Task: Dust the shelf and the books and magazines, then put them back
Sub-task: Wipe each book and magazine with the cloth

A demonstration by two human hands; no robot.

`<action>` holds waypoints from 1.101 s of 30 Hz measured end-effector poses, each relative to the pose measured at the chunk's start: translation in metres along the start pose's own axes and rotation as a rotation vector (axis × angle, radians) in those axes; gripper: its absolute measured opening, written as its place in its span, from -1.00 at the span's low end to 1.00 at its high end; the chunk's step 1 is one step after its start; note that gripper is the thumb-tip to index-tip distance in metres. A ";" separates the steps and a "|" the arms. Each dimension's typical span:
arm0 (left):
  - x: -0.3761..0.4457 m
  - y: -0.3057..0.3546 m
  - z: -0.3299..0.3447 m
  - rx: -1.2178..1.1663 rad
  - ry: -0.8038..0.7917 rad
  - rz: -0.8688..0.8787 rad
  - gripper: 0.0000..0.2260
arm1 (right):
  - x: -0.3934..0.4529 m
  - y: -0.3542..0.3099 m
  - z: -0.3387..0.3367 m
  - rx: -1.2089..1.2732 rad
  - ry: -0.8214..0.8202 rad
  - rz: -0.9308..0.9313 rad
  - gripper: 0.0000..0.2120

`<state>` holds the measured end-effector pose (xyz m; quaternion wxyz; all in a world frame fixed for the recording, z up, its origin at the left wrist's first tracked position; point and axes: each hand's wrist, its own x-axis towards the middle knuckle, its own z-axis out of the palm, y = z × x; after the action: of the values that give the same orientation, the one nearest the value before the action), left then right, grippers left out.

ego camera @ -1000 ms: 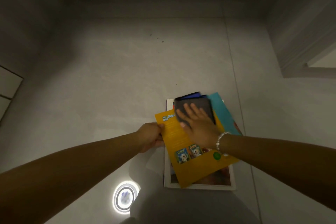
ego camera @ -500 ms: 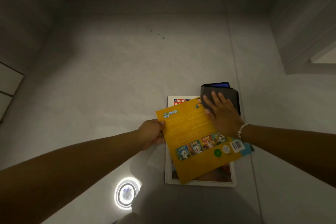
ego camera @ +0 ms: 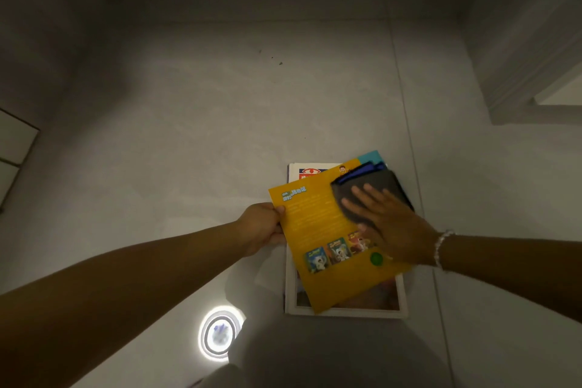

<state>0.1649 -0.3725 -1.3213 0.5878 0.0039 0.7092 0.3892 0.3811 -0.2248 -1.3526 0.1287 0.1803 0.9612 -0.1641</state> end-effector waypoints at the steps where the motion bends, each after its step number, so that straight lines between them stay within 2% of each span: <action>1: 0.000 0.001 0.000 -0.001 -0.002 0.000 -0.74 | 0.002 0.008 0.000 0.012 0.019 0.057 -0.28; 4: 0.001 0.001 0.001 0.002 0.005 -0.006 -0.72 | 0.009 0.008 0.001 0.037 0.017 0.202 -0.12; 6: 0.002 0.000 0.002 0.004 0.022 -0.010 -0.71 | 0.010 -0.008 0.006 0.058 0.034 0.222 -0.08; 10: 0.004 -0.001 0.002 0.031 0.040 -0.009 -0.70 | -0.005 -0.054 0.008 0.021 -0.123 -0.170 -0.29; 11: 0.005 -0.001 0.002 0.033 0.039 -0.008 -0.70 | -0.010 -0.057 0.011 -0.048 -0.123 -0.284 -0.35; 12: 0.004 -0.001 0.002 0.030 0.038 -0.011 -0.70 | -0.014 -0.057 0.010 -0.092 -0.126 -0.319 -0.41; 14: 0.003 0.000 0.003 0.029 0.042 -0.013 -0.71 | -0.017 -0.044 0.010 -0.092 -0.156 -0.262 -0.47; 16: 0.002 0.001 0.002 0.035 0.047 -0.011 -0.72 | -0.015 -0.024 0.005 -0.041 -0.132 -0.211 -0.36; 19: 0.004 0.004 0.002 0.037 0.048 0.003 -0.73 | -0.005 0.009 -0.002 -0.003 -0.038 0.039 -0.16; 22: 0.007 0.011 0.003 0.034 0.100 0.048 -0.74 | 0.012 0.024 -0.012 0.064 -0.022 0.245 -0.11; 24: 0.009 0.016 0.002 -0.019 0.168 0.091 -0.75 | 0.022 0.020 -0.015 0.068 -0.025 0.286 -0.29; 26: 0.009 0.018 -0.001 -0.099 0.145 0.097 -0.75 | 0.029 0.011 -0.019 0.091 -0.064 0.319 -0.45; 29: 0.000 0.014 -0.006 -0.056 -0.070 0.028 -0.77 | 0.033 0.000 -0.022 0.087 -0.061 0.333 -0.37; 31: 0.000 0.007 -0.006 -0.006 -0.070 0.009 -0.70 | 0.031 -0.005 -0.021 0.078 -0.077 0.326 -0.37; 33: 0.000 0.003 -0.005 -0.005 0.014 0.023 -0.66 | 0.024 -0.017 -0.017 0.034 -0.098 0.254 -0.29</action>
<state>0.1594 -0.3733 -1.3194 0.5781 0.0078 0.7123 0.3979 0.3499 -0.2262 -1.3400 0.1920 0.2948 0.9202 -0.1715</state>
